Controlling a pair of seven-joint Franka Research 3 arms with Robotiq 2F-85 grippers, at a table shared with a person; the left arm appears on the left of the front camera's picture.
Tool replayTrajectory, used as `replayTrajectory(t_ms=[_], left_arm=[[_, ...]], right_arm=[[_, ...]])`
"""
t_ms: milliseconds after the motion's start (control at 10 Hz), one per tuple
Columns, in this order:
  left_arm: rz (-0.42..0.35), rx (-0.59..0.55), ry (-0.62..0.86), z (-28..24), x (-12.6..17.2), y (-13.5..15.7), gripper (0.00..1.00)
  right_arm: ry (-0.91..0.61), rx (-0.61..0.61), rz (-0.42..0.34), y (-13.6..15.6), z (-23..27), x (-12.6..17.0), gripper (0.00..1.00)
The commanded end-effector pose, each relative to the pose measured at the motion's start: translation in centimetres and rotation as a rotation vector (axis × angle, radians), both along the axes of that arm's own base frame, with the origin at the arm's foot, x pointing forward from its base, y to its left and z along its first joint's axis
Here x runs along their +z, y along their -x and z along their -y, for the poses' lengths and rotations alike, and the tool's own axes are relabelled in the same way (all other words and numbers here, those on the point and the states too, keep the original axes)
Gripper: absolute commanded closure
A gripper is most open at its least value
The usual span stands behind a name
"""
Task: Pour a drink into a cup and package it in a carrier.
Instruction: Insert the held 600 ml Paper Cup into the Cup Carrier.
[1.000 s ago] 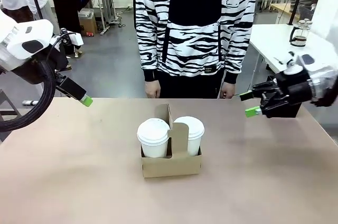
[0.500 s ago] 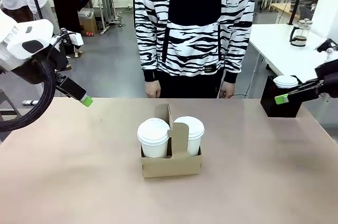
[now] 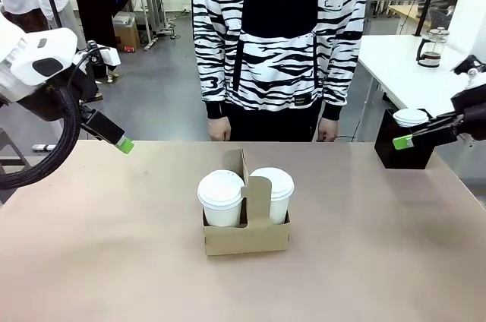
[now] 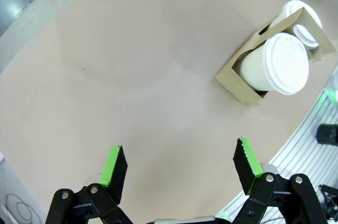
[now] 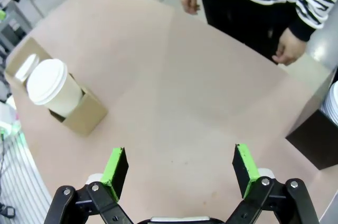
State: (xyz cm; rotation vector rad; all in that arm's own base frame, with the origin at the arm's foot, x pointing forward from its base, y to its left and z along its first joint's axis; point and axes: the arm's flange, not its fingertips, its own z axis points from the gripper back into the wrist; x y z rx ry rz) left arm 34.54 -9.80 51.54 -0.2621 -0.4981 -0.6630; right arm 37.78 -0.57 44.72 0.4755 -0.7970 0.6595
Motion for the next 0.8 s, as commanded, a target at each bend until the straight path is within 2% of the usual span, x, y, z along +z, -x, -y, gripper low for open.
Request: replayTrajectory(t_ms=[0, 700], left_arm=[[-0.003, -0.011, 0.019, -0.2, -0.04, -0.08, 0.0], [-0.003, -0.011, 0.019, -0.2, -0.04, -0.08, 0.0]], right_arm=[[0.005, 0.009, 0.024, -0.11, 0.26, -0.5, 0.0], [0.005, 0.009, 0.024, -0.11, 0.26, -0.5, 0.0]])
